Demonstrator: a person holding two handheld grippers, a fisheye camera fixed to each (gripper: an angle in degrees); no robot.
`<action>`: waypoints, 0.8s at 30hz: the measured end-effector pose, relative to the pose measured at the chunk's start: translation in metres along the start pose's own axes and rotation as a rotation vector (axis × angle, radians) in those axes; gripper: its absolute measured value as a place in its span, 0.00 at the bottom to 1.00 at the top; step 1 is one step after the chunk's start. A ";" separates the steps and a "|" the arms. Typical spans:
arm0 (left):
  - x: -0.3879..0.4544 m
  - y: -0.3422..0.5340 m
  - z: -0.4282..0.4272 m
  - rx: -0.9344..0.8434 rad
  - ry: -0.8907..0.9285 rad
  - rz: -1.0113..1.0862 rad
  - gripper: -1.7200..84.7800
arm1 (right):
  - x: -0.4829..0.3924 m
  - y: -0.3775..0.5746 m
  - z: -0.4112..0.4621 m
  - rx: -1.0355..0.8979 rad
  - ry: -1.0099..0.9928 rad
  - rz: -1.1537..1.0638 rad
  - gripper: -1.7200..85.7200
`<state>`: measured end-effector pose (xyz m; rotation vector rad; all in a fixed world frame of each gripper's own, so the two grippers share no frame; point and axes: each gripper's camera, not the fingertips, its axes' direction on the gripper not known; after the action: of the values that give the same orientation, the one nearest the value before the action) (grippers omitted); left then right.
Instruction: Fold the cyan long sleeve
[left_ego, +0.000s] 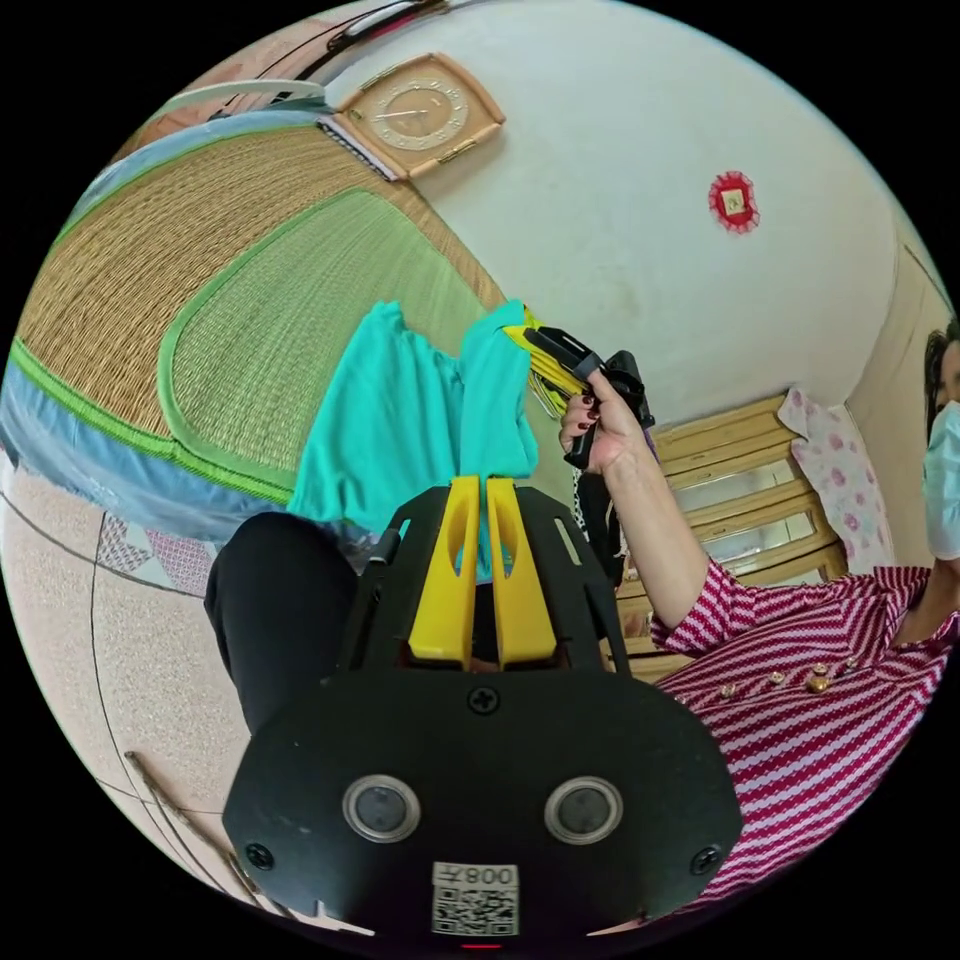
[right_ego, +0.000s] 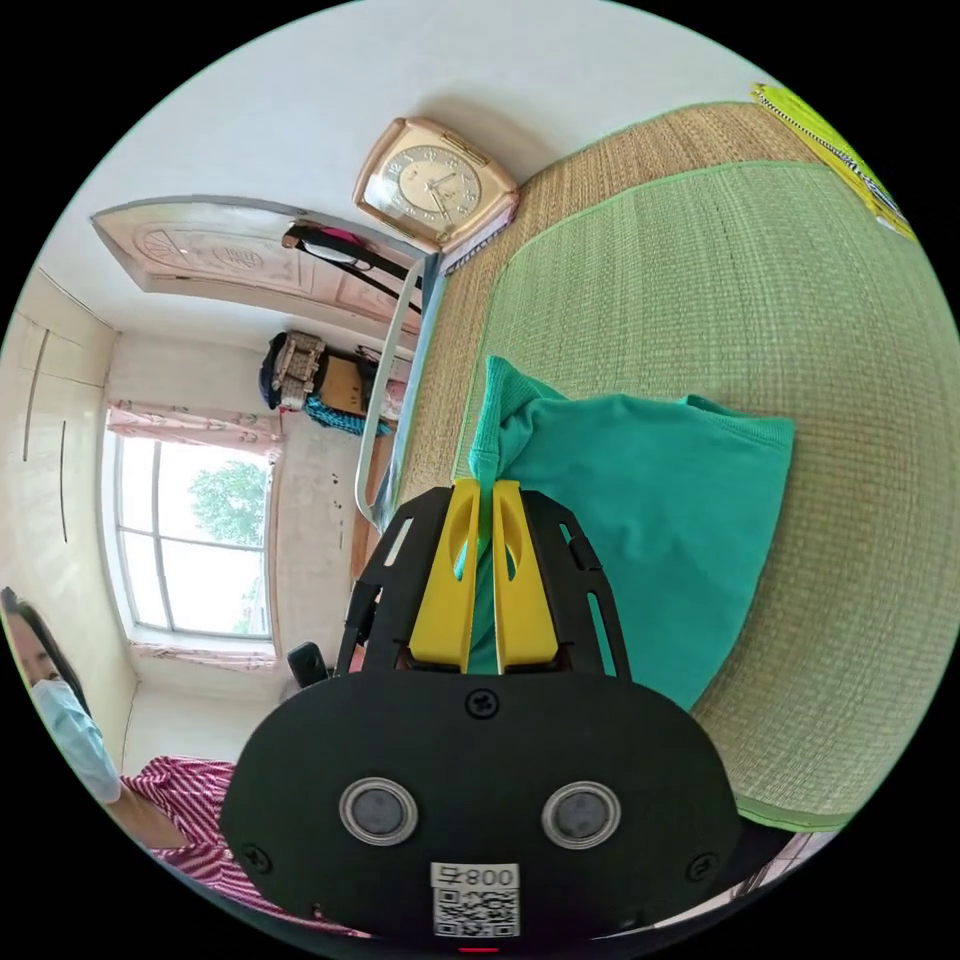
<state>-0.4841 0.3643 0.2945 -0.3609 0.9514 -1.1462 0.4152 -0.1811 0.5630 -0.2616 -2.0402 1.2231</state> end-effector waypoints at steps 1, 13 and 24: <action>-0.006 -0.003 -0.008 0.002 0.012 -0.025 0.03 | 0.004 -0.004 0.015 -0.011 0.014 0.006 0.04; -0.033 -0.026 -0.070 0.020 0.062 -0.163 0.03 | 0.043 -0.043 0.120 -0.096 0.114 0.042 0.04; -0.043 -0.030 -0.107 0.018 0.115 -0.258 0.03 | 0.090 -0.065 0.177 -0.149 0.141 0.081 0.05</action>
<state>-0.5905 0.4126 0.2731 -0.4156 1.0147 -1.4220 0.2429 -0.2899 0.6105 -0.4925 -2.0163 1.0695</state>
